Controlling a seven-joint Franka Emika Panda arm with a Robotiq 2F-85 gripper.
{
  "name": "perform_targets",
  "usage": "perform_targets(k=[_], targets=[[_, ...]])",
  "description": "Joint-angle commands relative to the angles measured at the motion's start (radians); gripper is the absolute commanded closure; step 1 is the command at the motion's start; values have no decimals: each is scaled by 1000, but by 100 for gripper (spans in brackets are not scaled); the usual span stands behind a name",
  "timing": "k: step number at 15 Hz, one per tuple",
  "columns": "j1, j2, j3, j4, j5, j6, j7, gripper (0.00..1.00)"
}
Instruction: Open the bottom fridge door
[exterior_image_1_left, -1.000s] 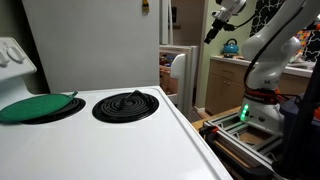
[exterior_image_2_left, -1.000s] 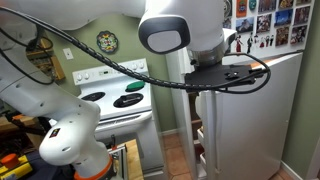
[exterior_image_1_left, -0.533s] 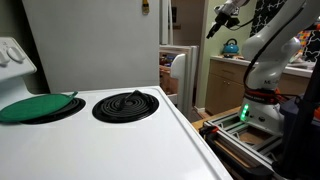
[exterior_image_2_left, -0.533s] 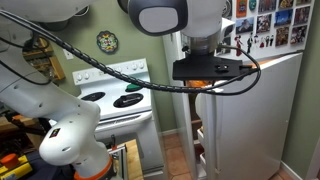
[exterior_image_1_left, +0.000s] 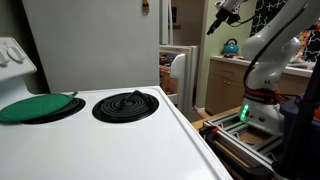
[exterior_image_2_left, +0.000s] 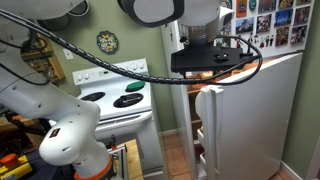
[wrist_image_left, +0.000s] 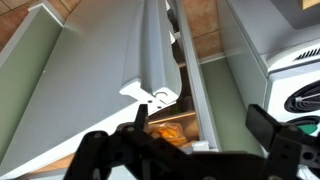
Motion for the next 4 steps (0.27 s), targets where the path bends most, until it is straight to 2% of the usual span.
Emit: perform_targets(k=[1, 4], targets=[[15, -2, -12, 5, -7, 1, 5, 0], [15, -1, -12, 7, -7, 1, 5, 0]])
